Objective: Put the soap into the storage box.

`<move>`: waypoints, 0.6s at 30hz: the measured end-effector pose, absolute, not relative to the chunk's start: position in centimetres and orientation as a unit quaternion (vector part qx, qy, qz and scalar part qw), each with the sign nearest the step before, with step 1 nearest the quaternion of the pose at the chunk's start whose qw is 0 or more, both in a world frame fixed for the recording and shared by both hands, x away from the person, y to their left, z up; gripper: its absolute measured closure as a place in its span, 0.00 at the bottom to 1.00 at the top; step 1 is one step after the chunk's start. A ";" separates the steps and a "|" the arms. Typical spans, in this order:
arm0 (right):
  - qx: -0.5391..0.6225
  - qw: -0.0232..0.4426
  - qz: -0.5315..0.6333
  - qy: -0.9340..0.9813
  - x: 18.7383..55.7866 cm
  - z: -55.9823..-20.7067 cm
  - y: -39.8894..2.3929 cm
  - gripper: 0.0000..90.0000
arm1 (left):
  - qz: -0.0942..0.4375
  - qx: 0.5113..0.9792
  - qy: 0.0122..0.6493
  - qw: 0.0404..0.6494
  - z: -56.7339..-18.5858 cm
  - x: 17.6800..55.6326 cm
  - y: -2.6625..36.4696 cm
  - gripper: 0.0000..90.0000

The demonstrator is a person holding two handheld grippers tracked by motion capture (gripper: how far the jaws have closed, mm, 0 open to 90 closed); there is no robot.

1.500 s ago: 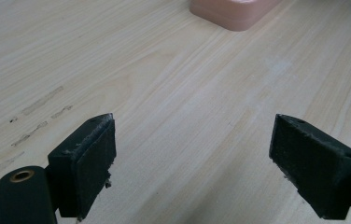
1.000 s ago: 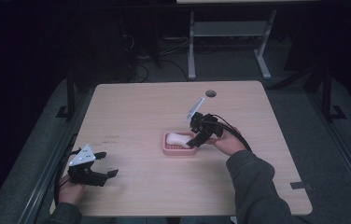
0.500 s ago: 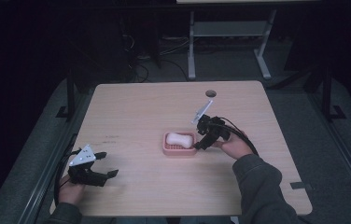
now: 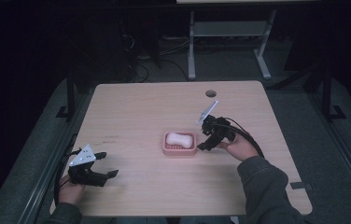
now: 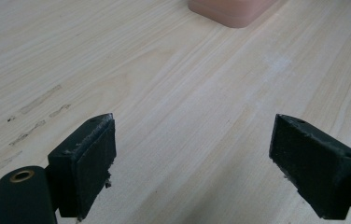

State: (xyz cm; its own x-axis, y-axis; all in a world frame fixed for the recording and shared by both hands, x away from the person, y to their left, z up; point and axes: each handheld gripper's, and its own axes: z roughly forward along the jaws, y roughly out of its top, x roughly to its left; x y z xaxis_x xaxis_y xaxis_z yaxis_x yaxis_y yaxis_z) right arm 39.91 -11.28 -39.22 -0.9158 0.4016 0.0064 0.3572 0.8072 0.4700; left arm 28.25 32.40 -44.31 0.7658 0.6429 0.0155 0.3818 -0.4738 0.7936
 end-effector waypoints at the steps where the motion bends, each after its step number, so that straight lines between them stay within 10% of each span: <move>1: 0.200 0.048 0.238 0.949 39.8 -39.2 -11.3 0.35 | 0.158 0.844 0.303 0.413 -44.3 28.3 32.4 0.16; 18: 0.219 0.050 0.253 0.941 38.6 -40.2 -13.7 0.35 | 0.157 0.847 0.300 0.411 -44.4 28.3 32.3 0.16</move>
State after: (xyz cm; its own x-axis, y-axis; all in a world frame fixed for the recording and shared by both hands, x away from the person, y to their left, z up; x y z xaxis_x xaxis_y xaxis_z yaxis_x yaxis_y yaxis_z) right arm 38.61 -13.71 -40.24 -0.8991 0.4374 0.0175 0.3873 0.7763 0.4973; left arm 28.27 32.30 -44.38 0.7709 0.6367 0.0195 0.3787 -0.4826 0.7898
